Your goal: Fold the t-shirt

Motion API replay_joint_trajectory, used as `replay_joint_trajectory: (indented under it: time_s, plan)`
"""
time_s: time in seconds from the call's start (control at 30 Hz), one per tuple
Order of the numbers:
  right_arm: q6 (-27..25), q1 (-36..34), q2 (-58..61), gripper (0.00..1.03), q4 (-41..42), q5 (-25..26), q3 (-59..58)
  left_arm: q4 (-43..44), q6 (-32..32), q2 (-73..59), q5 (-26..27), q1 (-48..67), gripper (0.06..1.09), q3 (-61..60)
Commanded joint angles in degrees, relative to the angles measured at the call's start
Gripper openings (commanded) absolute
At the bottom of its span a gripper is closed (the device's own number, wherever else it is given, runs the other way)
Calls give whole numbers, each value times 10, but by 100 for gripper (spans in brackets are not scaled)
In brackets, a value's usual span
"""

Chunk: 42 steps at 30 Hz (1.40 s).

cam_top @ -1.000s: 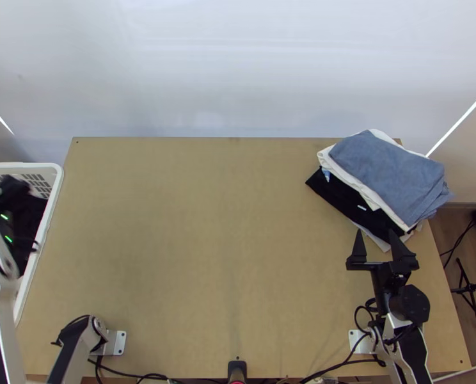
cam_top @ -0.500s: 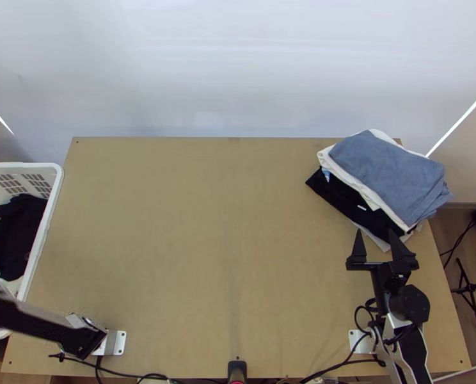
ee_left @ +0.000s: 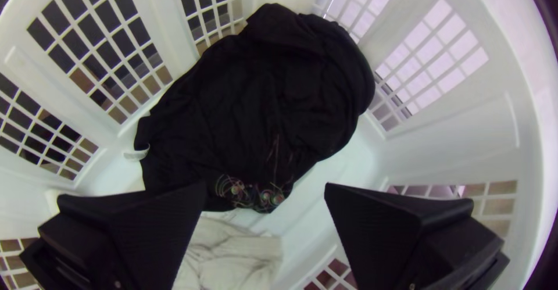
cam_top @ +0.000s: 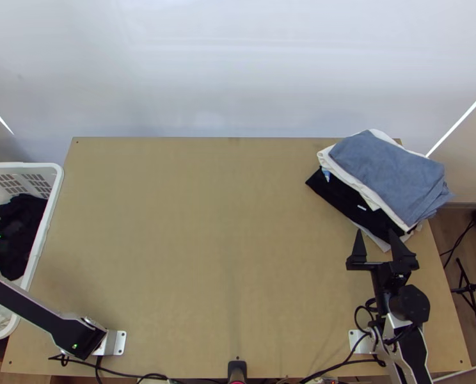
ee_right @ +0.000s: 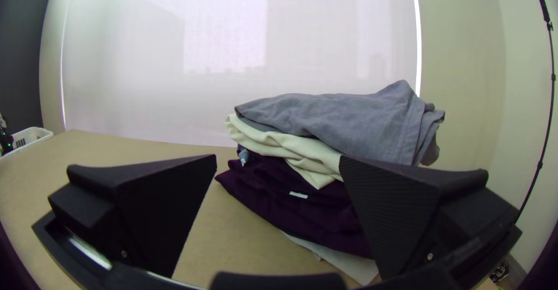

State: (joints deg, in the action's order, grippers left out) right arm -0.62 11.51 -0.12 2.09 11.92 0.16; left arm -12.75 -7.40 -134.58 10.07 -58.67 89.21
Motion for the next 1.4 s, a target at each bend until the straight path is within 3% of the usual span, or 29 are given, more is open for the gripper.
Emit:
replay_joint_trajectory:
  time_s: [0.0,0.23,0.47,0.9,0.93,0.97,1.0,1.03,1.2,1.37]
  plan:
    - [0,0,0,98,0,-1,0,68,-53,-98,-18,-3,104,29]
    - [0,0,0,98,0,-1,0,53,-83,-151,-20,-4,104,83]
    - [0,0,0,98,0,-1,0,-80,-70,-227,-22,-7,104,215]
    - [0,0,0,98,0,-1,0,-96,-71,-286,-35,-7,103,273]
    - [0,0,0,98,0,-1,0,-97,-71,-287,-35,-7,97,273]
    - [0,0,0,98,0,-1,0,-94,-70,-286,-36,-7,81,274]
    - [0,0,0,98,0,-1,0,-80,-63,-285,-45,-8,50,275]
    - [0,0,0,98,0,-1,0,-67,-57,-285,-49,-10,9,280]
    - [0,0,0,98,0,-1,0,-128,-24,-213,-38,-21,9,289]
    - [0,0,1,98,0,-1,0,-250,31,-9,72,-47,9,290]
